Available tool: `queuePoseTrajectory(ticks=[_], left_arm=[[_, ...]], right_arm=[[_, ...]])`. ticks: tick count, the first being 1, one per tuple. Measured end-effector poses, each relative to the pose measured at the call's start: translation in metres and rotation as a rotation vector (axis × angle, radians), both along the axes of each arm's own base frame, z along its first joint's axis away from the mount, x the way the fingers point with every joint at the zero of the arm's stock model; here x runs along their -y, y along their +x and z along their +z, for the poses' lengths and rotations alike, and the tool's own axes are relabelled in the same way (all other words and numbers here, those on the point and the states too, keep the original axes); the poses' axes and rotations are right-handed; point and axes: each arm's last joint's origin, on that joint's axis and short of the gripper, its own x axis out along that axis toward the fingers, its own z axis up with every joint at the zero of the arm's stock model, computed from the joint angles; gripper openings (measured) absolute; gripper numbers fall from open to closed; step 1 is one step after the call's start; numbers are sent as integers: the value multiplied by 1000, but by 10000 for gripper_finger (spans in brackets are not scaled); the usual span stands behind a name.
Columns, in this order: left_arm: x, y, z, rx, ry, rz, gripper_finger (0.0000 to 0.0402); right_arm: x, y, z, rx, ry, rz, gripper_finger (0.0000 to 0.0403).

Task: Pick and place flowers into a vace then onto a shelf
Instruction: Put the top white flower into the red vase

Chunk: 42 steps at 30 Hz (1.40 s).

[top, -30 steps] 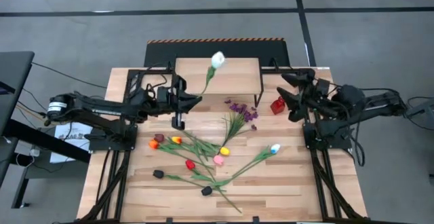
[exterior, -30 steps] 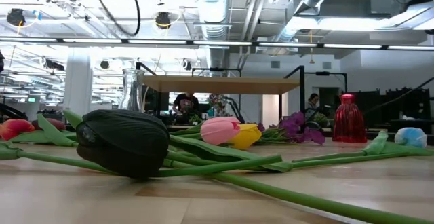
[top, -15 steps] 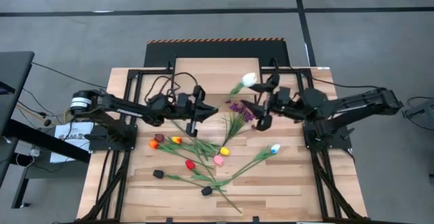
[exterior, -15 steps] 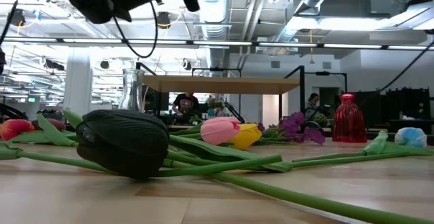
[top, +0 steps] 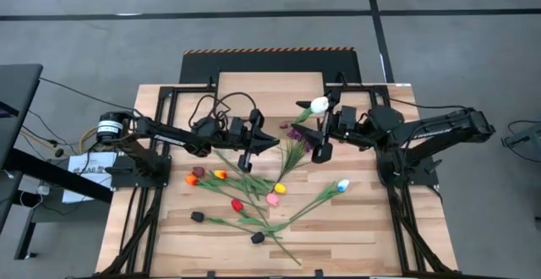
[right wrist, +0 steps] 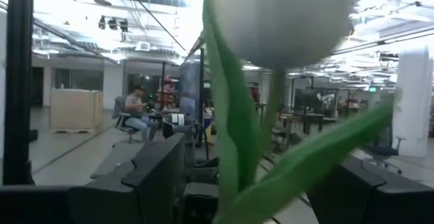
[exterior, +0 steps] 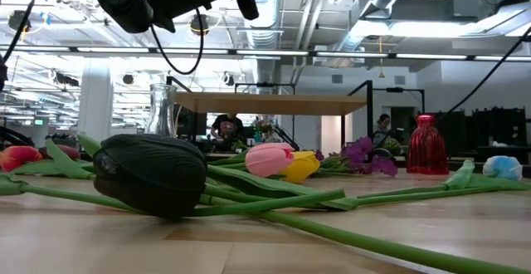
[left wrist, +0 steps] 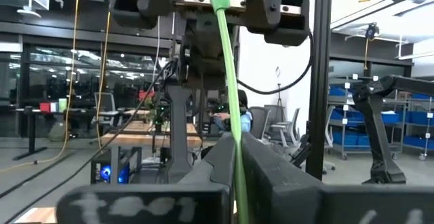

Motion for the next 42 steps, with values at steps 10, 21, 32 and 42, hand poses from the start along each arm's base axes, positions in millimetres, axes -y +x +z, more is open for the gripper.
queuePoseTrajectory(ticks=[10,21,32,42], left_arm=[[0,0,0,0,2,-4,0],[0,0,0,-1,2,-3,0],[0,1,-3,-33,-12,-2,0],[-6,3,-11,-130,-17,11,87]], right_arm=[[2,-9,6,1,4,-22,264],[3,-12,6,-30,-33,-33,133],[2,-11,4,-54,-106,-48,6],[2,-12,5,-53,-108,-53,4]])
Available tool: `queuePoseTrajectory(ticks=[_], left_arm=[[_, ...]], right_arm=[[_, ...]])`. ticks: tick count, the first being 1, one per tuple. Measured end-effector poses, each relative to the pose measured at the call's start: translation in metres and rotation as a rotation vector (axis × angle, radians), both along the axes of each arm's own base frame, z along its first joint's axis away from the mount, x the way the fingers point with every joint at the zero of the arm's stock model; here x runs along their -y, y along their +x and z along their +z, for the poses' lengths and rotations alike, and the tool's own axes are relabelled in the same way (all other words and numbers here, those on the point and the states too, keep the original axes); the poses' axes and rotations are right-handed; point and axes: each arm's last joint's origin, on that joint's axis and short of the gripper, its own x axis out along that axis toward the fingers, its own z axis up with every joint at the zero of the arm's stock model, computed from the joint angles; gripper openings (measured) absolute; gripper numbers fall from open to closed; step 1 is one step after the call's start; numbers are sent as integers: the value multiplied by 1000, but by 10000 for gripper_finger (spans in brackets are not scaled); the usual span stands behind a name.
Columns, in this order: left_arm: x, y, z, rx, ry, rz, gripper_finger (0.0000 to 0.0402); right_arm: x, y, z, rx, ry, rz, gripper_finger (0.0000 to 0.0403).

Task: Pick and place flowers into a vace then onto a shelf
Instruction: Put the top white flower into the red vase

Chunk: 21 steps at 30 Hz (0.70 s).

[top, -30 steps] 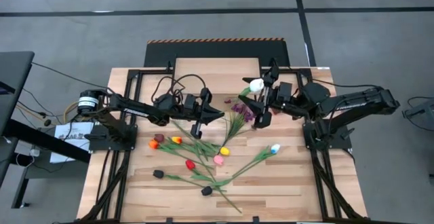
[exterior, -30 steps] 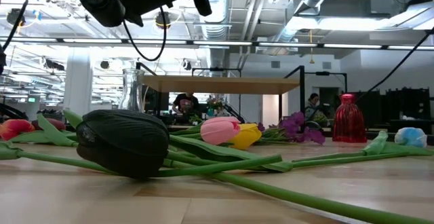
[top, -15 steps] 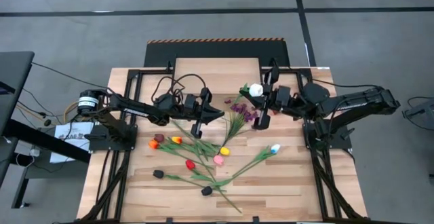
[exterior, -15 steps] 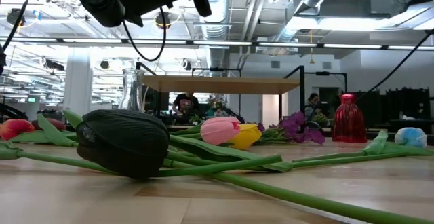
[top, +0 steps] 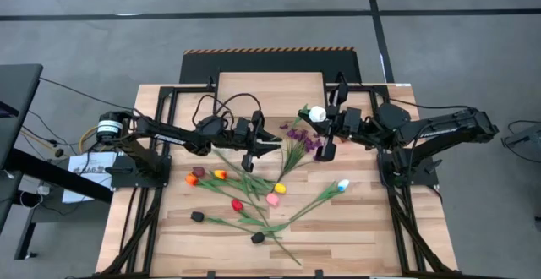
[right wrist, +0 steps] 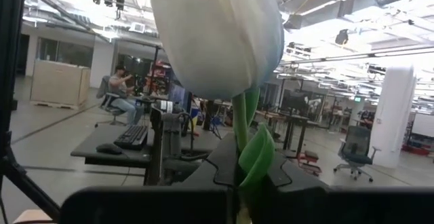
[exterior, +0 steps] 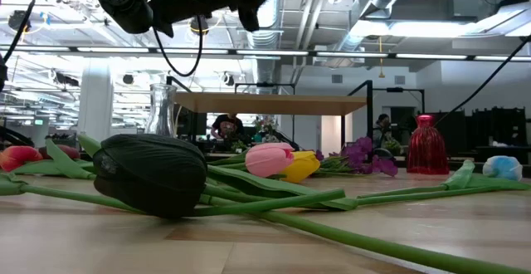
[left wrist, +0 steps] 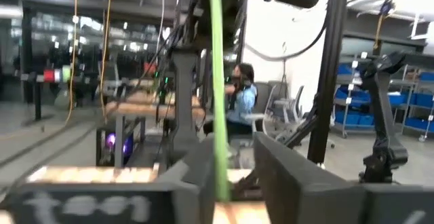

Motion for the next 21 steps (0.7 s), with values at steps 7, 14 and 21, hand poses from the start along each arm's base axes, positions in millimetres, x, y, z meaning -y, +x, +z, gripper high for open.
queuePoseTrajectory(ticks=[7,14,21], left_arm=[[-1,3,-14,-148,-5,3,164],[-2,4,-20,-207,-9,27,186],[-2,4,-20,-206,-3,30,187]], right_arm=[[4,-10,3,-62,3,-97,3],[14,-29,9,-179,16,-325,3],[36,-63,3,-299,120,-524,3]])
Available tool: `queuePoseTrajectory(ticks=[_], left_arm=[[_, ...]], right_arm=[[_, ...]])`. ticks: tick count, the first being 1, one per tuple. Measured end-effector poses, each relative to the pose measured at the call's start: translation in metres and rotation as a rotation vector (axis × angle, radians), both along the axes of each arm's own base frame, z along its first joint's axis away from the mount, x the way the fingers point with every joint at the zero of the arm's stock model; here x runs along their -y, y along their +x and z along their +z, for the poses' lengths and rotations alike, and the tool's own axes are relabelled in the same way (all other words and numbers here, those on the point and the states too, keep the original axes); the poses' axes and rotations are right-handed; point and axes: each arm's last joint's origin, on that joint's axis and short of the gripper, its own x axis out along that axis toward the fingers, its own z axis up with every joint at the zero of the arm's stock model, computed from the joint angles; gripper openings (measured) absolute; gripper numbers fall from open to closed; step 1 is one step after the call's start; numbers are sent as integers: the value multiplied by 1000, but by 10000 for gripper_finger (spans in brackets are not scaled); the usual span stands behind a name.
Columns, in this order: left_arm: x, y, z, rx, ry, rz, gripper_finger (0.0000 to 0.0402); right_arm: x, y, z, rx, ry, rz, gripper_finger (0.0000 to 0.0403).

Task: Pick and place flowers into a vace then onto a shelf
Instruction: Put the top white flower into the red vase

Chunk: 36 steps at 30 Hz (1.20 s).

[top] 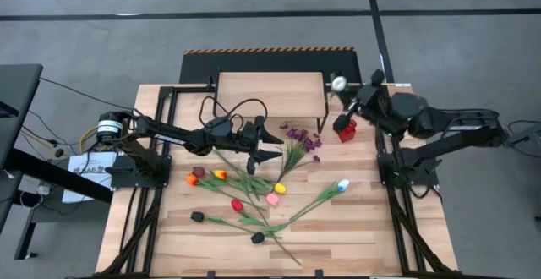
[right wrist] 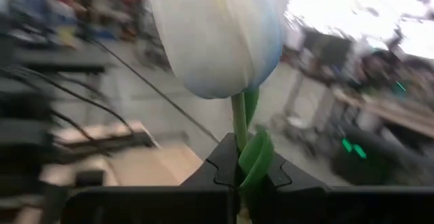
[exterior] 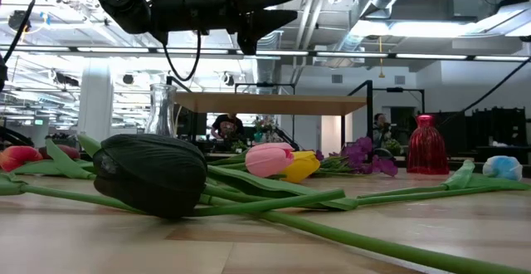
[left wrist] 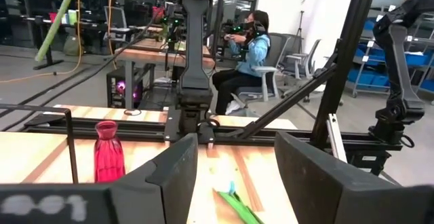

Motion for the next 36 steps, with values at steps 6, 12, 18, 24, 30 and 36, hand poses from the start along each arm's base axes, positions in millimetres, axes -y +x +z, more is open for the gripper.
queuePoseTrajectory(ticks=[6,12,18,24,30,36], left_arm=[[0,0,0,3,1,6,188],[0,0,0,4,0,11,187],[0,0,0,2,-10,9,187],[0,0,0,-1,-11,9,187],[0,0,0,-1,-10,9,187],[0,0,0,-1,-10,9,187]], right_arm=[[32,-33,-17,-62,149,-179,4],[55,-47,-54,-73,257,-277,5],[66,-52,-82,-60,318,-279,4],[67,-52,-93,-100,332,-286,5],[67,-53,-93,-100,338,-287,3],[65,-57,-85,-63,321,-277,5]])
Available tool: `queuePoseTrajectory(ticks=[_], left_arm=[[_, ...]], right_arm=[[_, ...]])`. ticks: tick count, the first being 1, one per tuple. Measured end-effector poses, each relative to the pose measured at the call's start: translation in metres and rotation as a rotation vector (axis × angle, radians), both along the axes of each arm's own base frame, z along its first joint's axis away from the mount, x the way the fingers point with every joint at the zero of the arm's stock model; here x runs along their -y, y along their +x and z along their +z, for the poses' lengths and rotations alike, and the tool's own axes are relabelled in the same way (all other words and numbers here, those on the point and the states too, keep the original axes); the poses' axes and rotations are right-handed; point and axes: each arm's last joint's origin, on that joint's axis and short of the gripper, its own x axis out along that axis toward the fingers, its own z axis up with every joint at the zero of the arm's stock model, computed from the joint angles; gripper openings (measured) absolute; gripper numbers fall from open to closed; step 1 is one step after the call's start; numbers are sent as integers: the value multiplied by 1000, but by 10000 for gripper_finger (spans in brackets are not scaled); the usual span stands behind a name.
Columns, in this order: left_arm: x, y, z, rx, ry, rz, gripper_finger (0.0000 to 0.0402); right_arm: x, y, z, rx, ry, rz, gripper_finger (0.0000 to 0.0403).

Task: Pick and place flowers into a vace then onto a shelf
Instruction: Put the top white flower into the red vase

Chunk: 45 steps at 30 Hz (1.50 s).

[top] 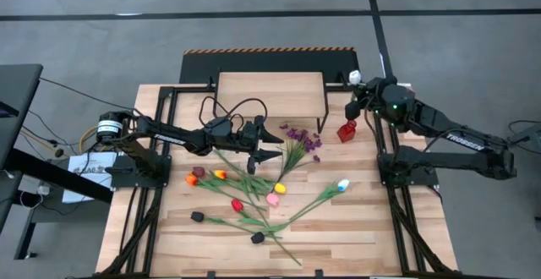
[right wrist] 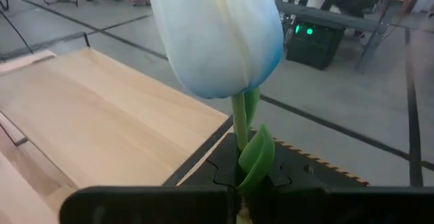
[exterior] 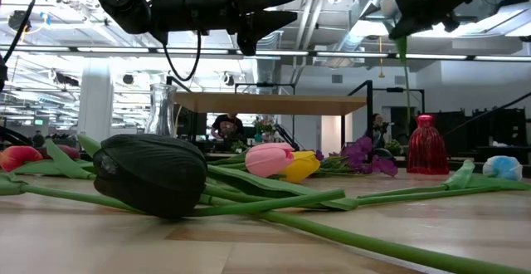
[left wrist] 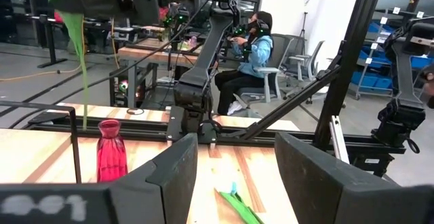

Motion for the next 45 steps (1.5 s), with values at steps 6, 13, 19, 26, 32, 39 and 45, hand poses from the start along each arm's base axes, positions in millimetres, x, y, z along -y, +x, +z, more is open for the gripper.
queuePoseTrajectory(ticks=[6,13,19,26,32,39,45], left_arm=[[0,0,0,0,0,0,187],[0,0,0,0,0,0,187],[0,0,0,0,0,0,187],[0,0,0,0,0,-1,187],[1,0,0,-1,0,-3,187],[1,0,0,-2,0,-5,187],[1,0,0,-3,-1,-5,187]], right_arm=[[-4,-6,13,12,-1,49,4],[-5,-9,6,-59,52,39,4],[-5,-10,5,-67,58,38,4],[-5,-9,-2,-90,123,17,7],[-7,-2,-15,-156,206,6,7],[-9,6,-43,-150,219,26,8],[-8,5,-39,-137,218,26,5]])
